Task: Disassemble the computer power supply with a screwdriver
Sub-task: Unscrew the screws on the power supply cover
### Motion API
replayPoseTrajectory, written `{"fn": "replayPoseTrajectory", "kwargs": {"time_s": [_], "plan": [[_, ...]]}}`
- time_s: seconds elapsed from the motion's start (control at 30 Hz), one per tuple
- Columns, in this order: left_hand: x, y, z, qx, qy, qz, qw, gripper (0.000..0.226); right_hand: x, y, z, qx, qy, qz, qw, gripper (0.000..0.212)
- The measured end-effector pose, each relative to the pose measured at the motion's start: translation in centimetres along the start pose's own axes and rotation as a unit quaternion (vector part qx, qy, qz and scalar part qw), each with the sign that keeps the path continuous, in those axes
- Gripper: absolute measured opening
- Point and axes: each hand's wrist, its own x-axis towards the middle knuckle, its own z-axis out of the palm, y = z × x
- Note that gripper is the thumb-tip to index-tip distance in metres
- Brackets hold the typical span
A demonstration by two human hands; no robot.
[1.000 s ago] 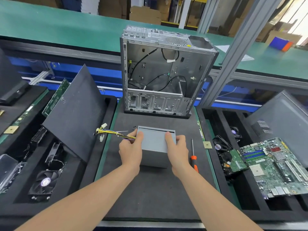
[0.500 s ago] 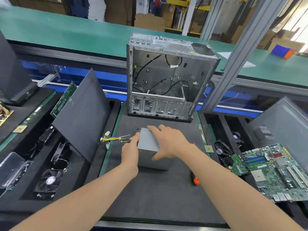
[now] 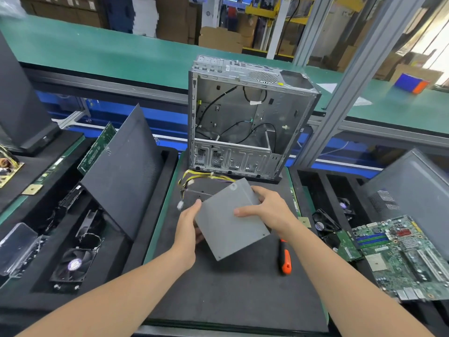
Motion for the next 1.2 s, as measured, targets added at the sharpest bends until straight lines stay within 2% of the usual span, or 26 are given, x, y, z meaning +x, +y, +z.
{"fn": "replayPoseTrajectory", "kwargs": {"time_s": [0.07, 0.13, 0.2, 0.27, 0.4, 0.47, 0.6, 0.67, 0.77, 0.83, 0.9, 1.07, 1.1, 1.2], "plan": [[0.0, -0.1, 0.1, -0.003, -0.028, -0.015, 1.000, 0.044, -0.6, 1.2, 0.0, 0.134, -0.010, 0.043, 0.990, 0.067], [-0.1, -0.1, 0.4, 0.007, -0.065, -0.028, 0.997, 0.046, -1.2, 2.3, 0.7, 0.216, -0.017, 0.073, 0.974, 0.067], [-0.4, 0.0, 0.7, 0.034, -0.083, -0.014, 0.996, 0.059, -1.8, 3.7, 1.6, 0.271, -0.017, 0.085, 0.959, 0.069], [-0.4, -0.1, 0.7, 0.076, -0.079, 0.027, 0.994, 0.073, -2.4, 5.2, 2.1, 0.317, -0.023, 0.093, 0.943, 0.072], [0.0, -0.1, -0.1, 0.157, -0.098, 0.119, 0.975, 0.081, -2.9, 6.9, 1.8, 0.350, -0.071, 0.079, 0.931, 0.076], [0.3, 0.2, -0.3, 0.199, -0.103, 0.155, 0.962, 0.084, -2.5, 6.4, 1.2, 0.365, -0.046, 0.073, 0.927, 0.074], [0.5, 1.9, 0.3, 0.283, -0.097, 0.212, 0.930, 0.084, -1.5, 5.1, 0.1, 0.457, 0.018, 0.123, 0.881, 0.063], [0.4, 2.9, 0.7, 0.337, -0.104, 0.240, 0.905, 0.085, -0.9, 4.9, -0.3, 0.485, 0.027, 0.132, 0.864, 0.054], [0.2, 4.3, 1.4, 0.416, -0.113, 0.289, 0.855, 0.081, -0.3, 5.1, 0.0, 0.508, 0.052, 0.132, 0.850, 0.064], [0.1, 5.1, 1.9, 0.471, -0.110, 0.319, 0.815, 0.087, -0.1, 5.2, 0.2, 0.523, 0.066, 0.120, 0.841, 0.066], [0.1, 5.8, 2.3, 0.535, -0.111, 0.341, 0.765, 0.093, 0.1, 5.1, 0.2, 0.501, 0.075, 0.114, 0.854, 0.063], [0.4, 5.5, 2.5, 0.664, -0.149, 0.366, 0.635, 0.100, -0.4, 4.9, 0.6, 0.406, 0.042, 0.154, 0.900, 0.023], [0.5, 5.1, 2.5, 0.680, -0.156, 0.371, 0.613, 0.100, -0.5, 4.7, 1.0, 0.383, 0.033, 0.152, 0.910, 0.025], [0.7, 4.1, 2.6, 0.701, -0.175, 0.404, 0.560, 0.103, -0.7, 3.8, 2.4, 0.306, 0.022, 0.137, 0.942, 0.052]]}}
